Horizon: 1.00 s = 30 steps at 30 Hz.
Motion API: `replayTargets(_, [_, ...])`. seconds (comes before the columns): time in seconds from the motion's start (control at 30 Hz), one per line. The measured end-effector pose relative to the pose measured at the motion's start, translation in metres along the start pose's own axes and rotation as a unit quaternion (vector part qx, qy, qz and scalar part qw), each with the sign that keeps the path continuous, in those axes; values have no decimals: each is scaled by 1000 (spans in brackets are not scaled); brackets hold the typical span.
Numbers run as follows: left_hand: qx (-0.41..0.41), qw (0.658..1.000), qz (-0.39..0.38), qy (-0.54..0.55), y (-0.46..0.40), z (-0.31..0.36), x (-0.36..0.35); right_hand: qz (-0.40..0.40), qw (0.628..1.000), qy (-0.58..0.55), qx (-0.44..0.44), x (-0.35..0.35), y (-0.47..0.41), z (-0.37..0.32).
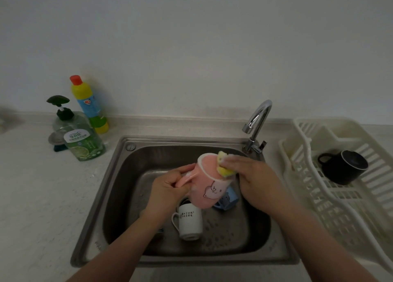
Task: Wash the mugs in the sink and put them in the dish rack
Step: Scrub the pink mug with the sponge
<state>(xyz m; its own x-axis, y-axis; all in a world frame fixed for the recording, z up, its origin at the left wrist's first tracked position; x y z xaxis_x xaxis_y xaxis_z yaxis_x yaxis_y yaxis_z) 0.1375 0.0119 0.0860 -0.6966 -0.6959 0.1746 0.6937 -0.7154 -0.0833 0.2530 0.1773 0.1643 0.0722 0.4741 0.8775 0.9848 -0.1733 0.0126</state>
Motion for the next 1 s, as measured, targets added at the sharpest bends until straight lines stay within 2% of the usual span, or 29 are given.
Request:
replayTargets(0.13, [3,1000,11,12,-3,3,1,-33,998,4,57,-4,-7,-29])
replayTargets(0.27, [11,1000,9,-12,-2,1,6,-5,1000,-7,11,3,3,7])
replayTargets(0.4, [21,1000,6,0,-5,-2,1,-37,998,-18,44,-9,-12,-18])
replayTargets(0.47, [30,999,17,2,-5,-4,3,18,997,-67,46,-5,-6,-11])
replayTargets(0.53, [33,999,26,26,-5,-7,5,97,986,-135,-14,-1,5,14])
replayTargets(0.57, [36,998,31,44,-5,-7,5,107,978,-171,-58,-3,7,23])
replayTargets(0.63, [39,995,45,86,-4,-3,1,71,961,-238,-121,-19,5,29])
replayTargets(0.7, [35,988,61,135,-6,1,-1,31,935,-329,-132,-38,2,28])
replayTargets(0.77, [29,988,60,142,-9,4,-2,36,902,-407,-140,-43,1,29])
replayTargets(0.83, [16,992,29,121,-11,8,0,63,885,-439,-143,-39,0,32])
replayTargets(1.0, [14,996,-48,75,-8,14,1,77,892,-424,-135,-41,-1,30])
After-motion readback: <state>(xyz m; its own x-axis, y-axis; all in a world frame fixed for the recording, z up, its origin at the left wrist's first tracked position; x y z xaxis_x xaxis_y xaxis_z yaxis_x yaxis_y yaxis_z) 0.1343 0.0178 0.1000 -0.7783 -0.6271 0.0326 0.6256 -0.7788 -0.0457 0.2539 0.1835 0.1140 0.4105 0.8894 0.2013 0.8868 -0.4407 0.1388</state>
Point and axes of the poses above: each hand's wrist, its own y-axis away from the middle knuckle, its own x-axis out of the back of the hand, z = x × y, the point moved 5 cm from there along -y, towards the middle knuckle, and after that the axes turned 9 degrees about -z, right-handed, at the moved point
